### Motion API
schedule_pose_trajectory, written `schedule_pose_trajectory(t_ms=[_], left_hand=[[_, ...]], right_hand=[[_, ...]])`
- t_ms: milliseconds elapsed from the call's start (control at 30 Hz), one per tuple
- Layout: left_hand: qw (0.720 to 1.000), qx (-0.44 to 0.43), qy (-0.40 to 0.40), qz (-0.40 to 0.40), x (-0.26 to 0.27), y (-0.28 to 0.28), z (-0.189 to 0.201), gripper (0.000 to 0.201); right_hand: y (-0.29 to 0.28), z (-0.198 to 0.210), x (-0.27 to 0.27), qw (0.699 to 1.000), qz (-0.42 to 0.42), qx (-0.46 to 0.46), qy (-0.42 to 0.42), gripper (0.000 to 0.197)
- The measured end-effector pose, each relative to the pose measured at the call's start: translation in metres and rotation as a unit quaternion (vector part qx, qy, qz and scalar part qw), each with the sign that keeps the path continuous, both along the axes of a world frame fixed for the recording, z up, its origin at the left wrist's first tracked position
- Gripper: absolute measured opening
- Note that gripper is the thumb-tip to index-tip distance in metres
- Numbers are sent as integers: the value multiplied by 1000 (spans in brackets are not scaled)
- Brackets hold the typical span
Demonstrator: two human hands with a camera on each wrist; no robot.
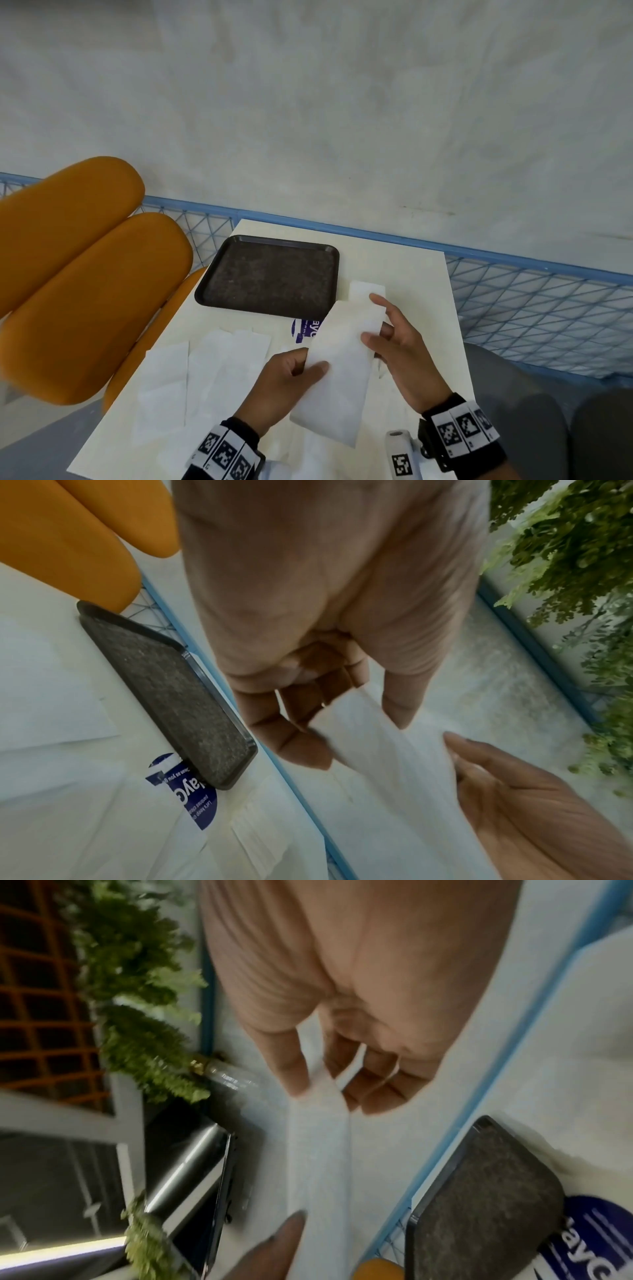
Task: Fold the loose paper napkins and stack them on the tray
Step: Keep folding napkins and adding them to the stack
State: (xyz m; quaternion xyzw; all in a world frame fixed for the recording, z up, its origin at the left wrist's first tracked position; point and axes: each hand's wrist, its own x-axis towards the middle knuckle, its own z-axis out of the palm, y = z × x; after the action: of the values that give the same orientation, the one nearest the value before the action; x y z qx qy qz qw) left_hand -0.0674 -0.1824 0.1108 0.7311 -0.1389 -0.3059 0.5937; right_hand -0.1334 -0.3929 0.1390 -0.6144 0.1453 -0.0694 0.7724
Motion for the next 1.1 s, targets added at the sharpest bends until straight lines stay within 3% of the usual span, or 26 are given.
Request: schedule_pose_trajectory(t_ms=[133,167,233,333,467,733,867,967,1100], left_hand=[[1000,14,0,22,4,-2,1,46],[1000,8,7,24,5,-3,0,45],[1000,-6,21,19,6,-3,2,18],[1000,-11,15,5,9,0,8,30],[1000,-25,-4,13,11,2,14,23],[996,-3,-93,3,12,12,27,24],[995,-12,-96,19,9,20,32,23],[995,-25,-87,30,4,25,33,35],[995,-39,-33,89,-4,26,36,39]], right_hand=[[9,5,-2,998,25,-34,-44,70],[11,7,-3,997,37,-50,-47,67],[12,12,-8,994,67,-67,-50,56],[14,17,-12,995,53,-55,-71,36],[10,14,-10,995,-31,-53,-79,29],[12,12,-4,978,111,-177,10,21],[16,8,-3,973,111,-201,4,17],[22,6,-2,975,90,-205,6,2],[24,4,-1,979,81,-189,3,7]])
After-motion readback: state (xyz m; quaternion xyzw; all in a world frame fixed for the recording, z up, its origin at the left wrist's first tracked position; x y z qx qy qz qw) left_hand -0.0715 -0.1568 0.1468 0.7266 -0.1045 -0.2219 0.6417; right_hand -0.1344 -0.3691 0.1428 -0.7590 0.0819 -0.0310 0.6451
